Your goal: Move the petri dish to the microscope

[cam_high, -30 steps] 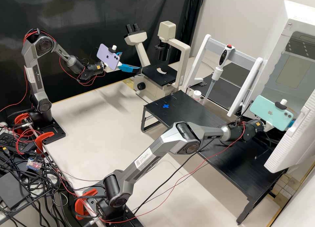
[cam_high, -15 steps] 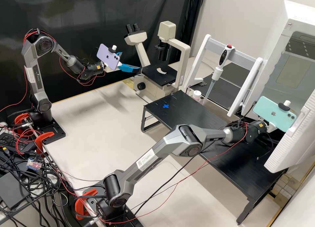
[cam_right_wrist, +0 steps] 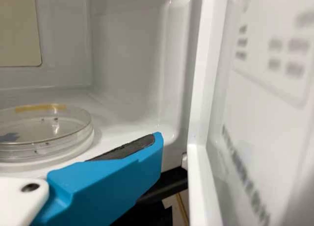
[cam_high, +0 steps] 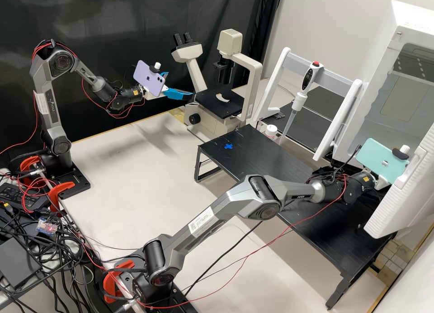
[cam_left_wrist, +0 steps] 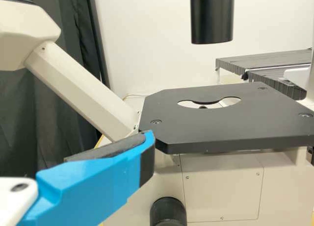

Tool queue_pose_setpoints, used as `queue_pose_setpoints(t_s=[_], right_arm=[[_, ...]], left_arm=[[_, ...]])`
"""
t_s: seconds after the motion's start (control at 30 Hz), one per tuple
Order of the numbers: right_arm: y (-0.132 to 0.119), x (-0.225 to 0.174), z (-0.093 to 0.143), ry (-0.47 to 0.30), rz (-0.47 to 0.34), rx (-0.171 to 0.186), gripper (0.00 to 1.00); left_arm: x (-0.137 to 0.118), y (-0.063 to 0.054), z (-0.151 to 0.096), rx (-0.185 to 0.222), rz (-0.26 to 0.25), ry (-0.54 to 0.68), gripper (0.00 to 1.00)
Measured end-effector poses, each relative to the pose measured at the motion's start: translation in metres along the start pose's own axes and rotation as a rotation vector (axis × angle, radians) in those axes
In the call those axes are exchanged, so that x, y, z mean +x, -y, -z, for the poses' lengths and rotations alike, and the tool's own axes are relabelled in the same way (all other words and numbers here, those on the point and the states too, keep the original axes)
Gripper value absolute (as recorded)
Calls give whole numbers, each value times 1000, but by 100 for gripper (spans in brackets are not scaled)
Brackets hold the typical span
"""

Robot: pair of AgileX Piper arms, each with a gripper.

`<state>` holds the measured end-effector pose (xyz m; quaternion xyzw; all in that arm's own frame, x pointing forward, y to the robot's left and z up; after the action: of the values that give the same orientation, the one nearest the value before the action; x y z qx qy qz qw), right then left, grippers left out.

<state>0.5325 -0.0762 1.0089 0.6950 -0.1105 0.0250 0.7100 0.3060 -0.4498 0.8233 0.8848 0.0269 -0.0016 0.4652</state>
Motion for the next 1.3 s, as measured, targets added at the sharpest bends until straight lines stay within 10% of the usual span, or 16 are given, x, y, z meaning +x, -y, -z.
queue_pose_setpoints(t_s=[1.3], right_arm=[[11,6,28,-7,19,-16,100]], left_arm=[[0,0,0,0,0,0,100]])
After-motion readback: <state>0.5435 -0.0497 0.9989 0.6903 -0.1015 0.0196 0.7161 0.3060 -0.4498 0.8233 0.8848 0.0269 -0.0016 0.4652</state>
